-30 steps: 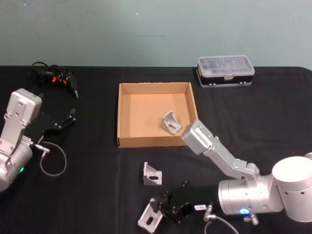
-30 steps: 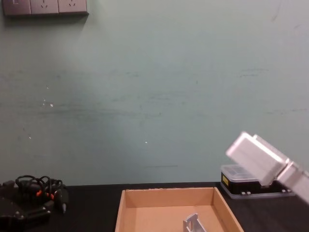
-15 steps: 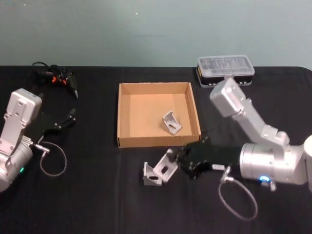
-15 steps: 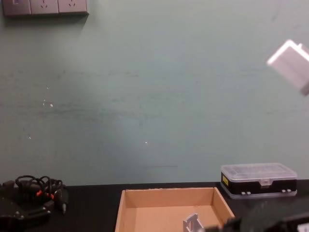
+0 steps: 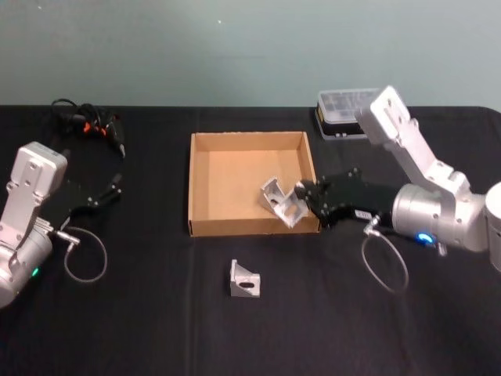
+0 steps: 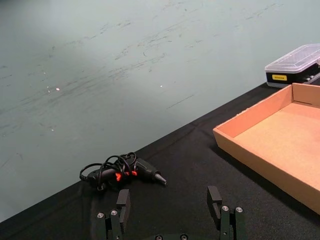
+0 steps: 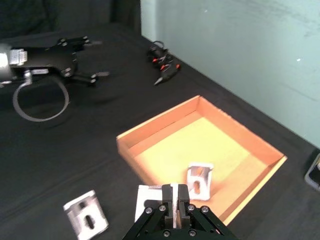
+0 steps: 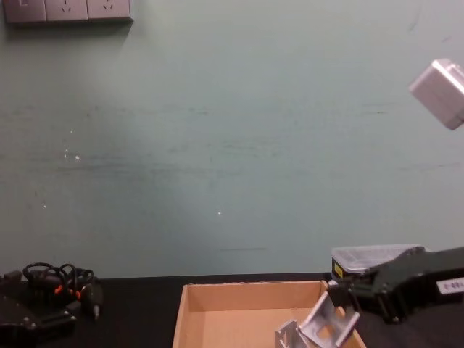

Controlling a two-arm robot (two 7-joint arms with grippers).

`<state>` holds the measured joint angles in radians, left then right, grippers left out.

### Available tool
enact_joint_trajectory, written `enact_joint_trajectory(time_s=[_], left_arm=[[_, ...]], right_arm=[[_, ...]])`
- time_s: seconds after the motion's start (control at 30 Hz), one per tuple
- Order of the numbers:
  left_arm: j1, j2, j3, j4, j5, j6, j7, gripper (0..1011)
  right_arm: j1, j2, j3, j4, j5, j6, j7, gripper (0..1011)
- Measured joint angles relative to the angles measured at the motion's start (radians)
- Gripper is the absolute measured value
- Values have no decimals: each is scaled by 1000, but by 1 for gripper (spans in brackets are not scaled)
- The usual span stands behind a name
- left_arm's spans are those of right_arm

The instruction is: Use one hand to pick up the angle iron from the table and place it into the box.

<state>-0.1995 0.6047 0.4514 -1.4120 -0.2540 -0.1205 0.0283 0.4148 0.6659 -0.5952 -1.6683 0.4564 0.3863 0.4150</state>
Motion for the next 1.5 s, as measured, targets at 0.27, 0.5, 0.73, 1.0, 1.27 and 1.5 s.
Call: enact_joint_trajectory(time_s=[0.27,0.5,0.73,1.0,1.27,1.5], left_arm=[[0,0,0,0,0,0,0,1011],[0,0,0,0,0,0,0,1011],[0,0,0,0,0,0,0,1011],[0,0,0,0,0,0,0,1011],[0,0,0,0,0,0,0,1011],[0,0,0,0,0,0,0,1011]], right_arm=[[68,-89,-12,137,-39,-46,22,77],[142,-187,-27,289,-61,-83,65,77],[206,-262,-50,417,-95,-113,103,77],[268,-341,-78,559,-135,-149,148,78],[299,-393,-89,640,-162,-168,172,77],[311,-420,-92,675,-184,-168,182,77]])
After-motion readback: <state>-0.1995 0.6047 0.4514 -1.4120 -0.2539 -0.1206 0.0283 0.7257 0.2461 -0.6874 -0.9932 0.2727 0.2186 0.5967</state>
